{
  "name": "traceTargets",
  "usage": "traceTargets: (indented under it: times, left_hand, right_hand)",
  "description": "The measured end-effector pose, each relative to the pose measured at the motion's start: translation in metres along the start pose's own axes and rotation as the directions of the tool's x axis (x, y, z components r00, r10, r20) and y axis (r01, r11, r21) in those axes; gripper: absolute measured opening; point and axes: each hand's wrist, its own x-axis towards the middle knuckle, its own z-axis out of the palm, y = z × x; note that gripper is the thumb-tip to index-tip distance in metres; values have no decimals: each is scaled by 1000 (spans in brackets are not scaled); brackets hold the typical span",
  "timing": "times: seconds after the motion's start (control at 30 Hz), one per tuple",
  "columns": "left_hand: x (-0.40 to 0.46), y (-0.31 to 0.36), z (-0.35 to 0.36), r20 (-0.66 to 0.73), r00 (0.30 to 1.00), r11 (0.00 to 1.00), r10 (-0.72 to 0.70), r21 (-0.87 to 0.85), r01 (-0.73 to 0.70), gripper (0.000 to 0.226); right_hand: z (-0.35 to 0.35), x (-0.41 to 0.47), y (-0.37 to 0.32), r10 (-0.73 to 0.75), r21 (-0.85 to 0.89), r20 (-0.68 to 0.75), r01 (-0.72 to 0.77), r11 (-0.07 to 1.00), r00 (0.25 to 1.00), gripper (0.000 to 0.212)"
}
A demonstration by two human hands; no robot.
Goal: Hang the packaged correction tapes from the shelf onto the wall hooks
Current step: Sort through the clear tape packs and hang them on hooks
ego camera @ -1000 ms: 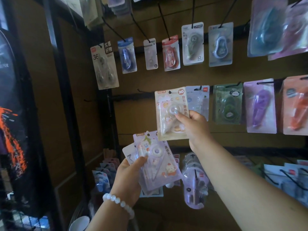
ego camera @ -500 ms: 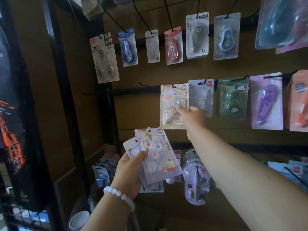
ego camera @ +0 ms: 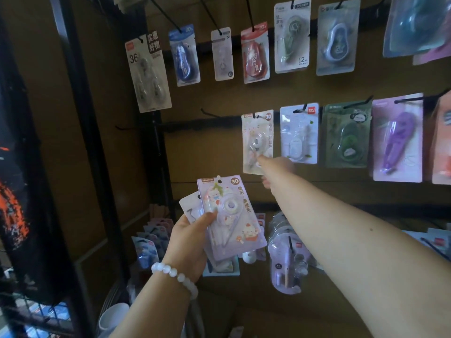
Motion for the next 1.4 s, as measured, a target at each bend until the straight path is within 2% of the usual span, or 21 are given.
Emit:
traceTargets:
  times: [0.1,0.23,0.33,0.47,0.53,0.63,0.77,0.9,1.0,1.13,1.23,1.4]
  left_hand:
    - [-2,2,2,2,1000,1000,3,-7,-3,28]
    - [-8,4,6,28,1000,1000,-1,-26,2,25]
    - [-13,5,10,34,999,1000,2,-25,-1,23]
    - [-18,5,13,44,999,999,10,-34,-8,21]
    - [-20,5,14,58,998,999,7,-43,-4,28]
    - [-21,5,12,49,999,1000,1,-30,0,37]
    - [-23,11,10,32,999,998,29,-51,-28,45]
    - [-26,17,11,56,997,997,58,-56,-54,65]
    - [-24,20,9,67,996,996,66,-68,-61,61]
    - [-18,23,7,73,995,996,67,-61,-63,45]
    - [-16,26,6,84,995,995,59,-79,-53,35]
    - [-15,25,7,95,994,994,60,-95,-51,33]
  right_hand:
    - [-10,-25,18,44,50,73,-48,998,996,35]
    - [-22,-59,43,31,95,279,-60,994,960,49]
    - [-26,-76,56,-58,78,403,29,996,913,45]
    - [-33,-88,58,-143,153,380,91,984,914,55]
    - [-39,-91,56,-141,171,357,84,982,923,60]
    - [-51,-87,53,-139,267,284,61,962,949,57]
    - [-67,-80,43,-228,329,136,173,928,964,59]
    - [-79,-80,25,-315,337,6,294,894,949,66]
    - [-79,-76,15,-410,298,-39,403,865,911,62]
    - [-73,-70,5,-489,233,-70,491,839,869,61]
    - [-66,-64,-3,-522,166,-87,529,832,849,60]
    - [-55,-59,-21,-530,87,-94,537,839,843,52]
